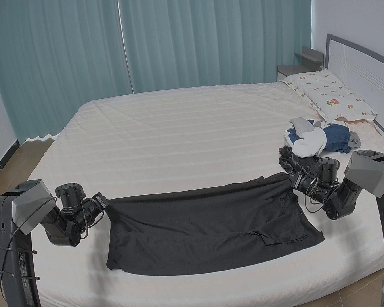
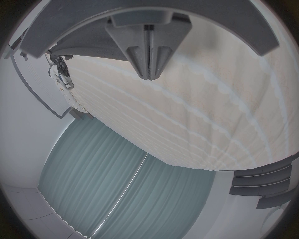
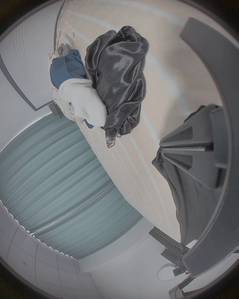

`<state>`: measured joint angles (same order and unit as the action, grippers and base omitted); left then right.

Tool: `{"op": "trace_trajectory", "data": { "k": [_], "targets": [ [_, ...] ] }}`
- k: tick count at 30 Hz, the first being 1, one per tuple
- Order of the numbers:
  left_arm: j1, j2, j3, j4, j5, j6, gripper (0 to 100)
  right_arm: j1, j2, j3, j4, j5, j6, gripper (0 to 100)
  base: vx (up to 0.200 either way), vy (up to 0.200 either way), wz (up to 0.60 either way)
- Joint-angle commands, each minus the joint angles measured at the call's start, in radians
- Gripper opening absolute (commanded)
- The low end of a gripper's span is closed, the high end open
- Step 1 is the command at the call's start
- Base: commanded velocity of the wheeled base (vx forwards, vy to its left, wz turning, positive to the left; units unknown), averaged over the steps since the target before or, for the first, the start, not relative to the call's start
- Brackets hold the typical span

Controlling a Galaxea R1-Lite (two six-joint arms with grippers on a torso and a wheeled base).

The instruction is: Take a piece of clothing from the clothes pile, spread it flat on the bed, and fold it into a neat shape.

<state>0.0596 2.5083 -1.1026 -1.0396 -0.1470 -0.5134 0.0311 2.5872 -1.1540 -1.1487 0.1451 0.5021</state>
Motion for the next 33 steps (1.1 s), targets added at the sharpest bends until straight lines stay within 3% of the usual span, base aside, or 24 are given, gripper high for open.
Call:
{"op": "trace_trajectory", "data": {
  "k": [1, 8, 23, 33],
  "targets": [
    [0.006, -0.005, 0.018, 0.000, -0.002, 0.001, 0, -0.007, -0.024, 0.040, -0.006, 0.004, -0.002, 0, 0.000, 0.000, 0.00],
    [0.006, -0.020, 0.069, -0.036, -0.006, 0.018, 0, -0.008, -0.042, 0.108, -0.040, 0.021, -0.005, 0, 0.000, 0.000, 0.00],
    [0.006, -0.016, 0.242, -0.145, -0.009, 0.213, 0, -0.008, -0.041, 0.260, -0.132, 0.047, -0.057, 0, 0.000, 0.000, 0.00],
    [0.003, -0.011, 0.345, -0.252, -0.011, 0.214, 0, -0.005, -0.013, 0.352, -0.244, 0.056, -0.060, 0, 0.000, 0.000, 0.00]
  ]
}}
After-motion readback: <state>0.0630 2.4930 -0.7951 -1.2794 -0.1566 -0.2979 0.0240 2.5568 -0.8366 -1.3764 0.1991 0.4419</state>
